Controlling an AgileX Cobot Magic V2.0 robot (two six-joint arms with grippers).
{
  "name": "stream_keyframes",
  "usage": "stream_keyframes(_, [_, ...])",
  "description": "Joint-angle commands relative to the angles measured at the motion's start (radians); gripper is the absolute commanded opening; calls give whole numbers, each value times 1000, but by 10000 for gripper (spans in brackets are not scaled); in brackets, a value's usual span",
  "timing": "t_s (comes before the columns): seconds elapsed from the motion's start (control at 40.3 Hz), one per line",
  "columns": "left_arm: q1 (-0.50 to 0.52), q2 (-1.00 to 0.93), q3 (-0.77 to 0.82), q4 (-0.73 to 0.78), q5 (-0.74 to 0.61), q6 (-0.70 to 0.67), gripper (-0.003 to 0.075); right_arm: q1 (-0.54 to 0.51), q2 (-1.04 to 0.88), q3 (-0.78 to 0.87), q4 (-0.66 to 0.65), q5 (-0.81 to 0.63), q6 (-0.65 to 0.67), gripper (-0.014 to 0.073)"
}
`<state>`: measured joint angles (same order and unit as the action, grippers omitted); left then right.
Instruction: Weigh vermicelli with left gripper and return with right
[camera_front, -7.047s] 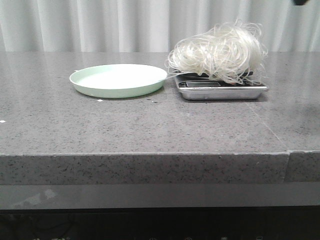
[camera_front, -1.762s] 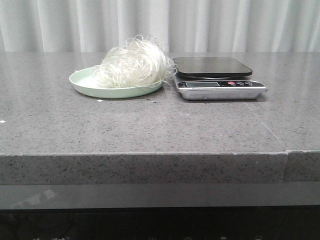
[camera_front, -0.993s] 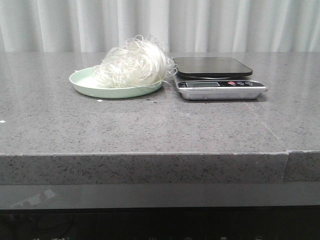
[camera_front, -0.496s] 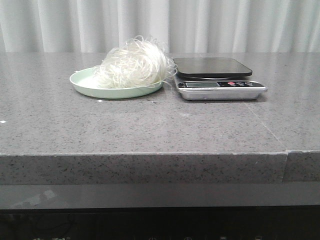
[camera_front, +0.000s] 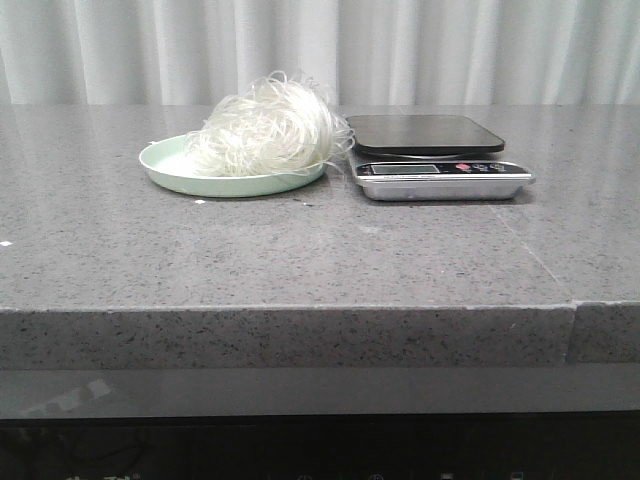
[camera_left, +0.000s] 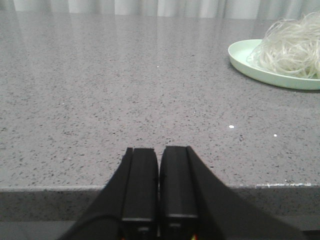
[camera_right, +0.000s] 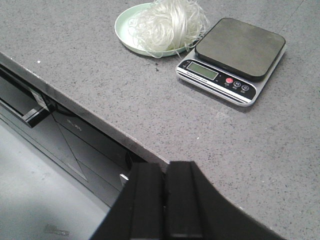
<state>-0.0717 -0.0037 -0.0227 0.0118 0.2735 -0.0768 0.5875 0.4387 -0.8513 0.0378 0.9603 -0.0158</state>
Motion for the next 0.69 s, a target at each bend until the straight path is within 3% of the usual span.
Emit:
stream_keyframes(0.0, [-8, -24, 6, 11, -157, -23, 155, -4, 7, -22, -10, -60, 1, 141])
stream_keyframes(0.124, [-8, -24, 68, 11, -287, -23, 155, -4, 7, -22, -10, -60, 1, 141])
stream_keyframes(0.67, [-8, -24, 64, 12, -305, -23, 155, -4, 7, -22, -10, -60, 1, 141])
